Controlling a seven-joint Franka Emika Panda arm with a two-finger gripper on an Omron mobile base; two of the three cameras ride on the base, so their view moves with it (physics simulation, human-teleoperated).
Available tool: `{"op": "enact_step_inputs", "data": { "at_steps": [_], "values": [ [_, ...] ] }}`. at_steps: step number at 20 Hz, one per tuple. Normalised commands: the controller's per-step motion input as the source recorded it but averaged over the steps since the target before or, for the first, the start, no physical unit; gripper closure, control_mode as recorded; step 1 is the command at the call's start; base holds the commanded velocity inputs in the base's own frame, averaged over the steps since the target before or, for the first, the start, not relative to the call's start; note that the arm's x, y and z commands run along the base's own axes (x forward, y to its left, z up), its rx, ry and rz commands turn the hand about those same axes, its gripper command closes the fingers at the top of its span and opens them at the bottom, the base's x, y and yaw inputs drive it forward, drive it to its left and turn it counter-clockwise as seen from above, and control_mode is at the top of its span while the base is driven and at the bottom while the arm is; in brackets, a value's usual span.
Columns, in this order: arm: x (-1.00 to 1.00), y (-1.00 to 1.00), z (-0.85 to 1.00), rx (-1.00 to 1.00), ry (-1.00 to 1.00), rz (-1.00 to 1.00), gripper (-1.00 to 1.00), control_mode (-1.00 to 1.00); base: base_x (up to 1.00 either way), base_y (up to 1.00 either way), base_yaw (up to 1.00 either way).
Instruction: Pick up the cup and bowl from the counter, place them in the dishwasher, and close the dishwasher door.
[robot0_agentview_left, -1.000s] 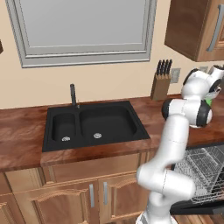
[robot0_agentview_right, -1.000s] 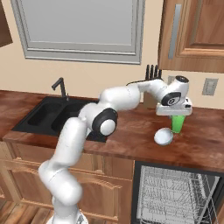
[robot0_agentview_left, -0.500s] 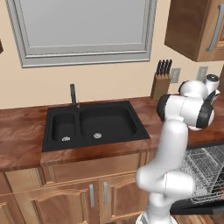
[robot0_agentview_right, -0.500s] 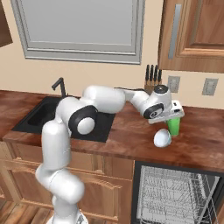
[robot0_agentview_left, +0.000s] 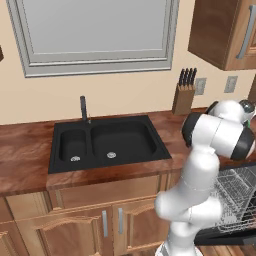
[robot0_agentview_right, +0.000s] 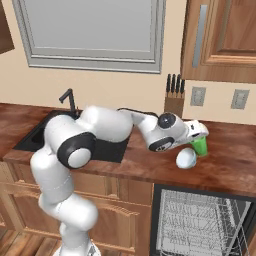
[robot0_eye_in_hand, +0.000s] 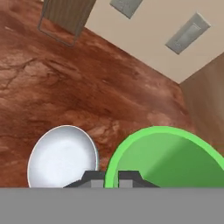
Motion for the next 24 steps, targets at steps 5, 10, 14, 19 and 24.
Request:
{"op": "enact_step_inputs", "data": {
  "at_steps": [5, 10, 14, 19, 24],
  "values": [
    [-0.63, -0.16, 0.39, -0.15, -0.23, 0.00, 1.00, -1.00, 0.00, 0.00, 0.00],
    [-0.70, -0.13, 0.22, -0.01, -0.21, 0.00, 1.00, -1.00, 0.00, 0.00, 0.00],
    [-0.82, -0.09, 0.06, 0.12, -0.16, 0.00, 1.00, -1.00, 0.00, 0.00, 0.00],
    [-0.77, -0.10, 0.19, 0.26, -0.13, 0.00, 1.00, -1.00, 0.00, 0.00, 0.00],
    [-0.62, -0.09, 0.64, 0.36, -0.13, 0.00, 1.00, -1.00, 0.00, 0.00, 0.00]
  ]
}}
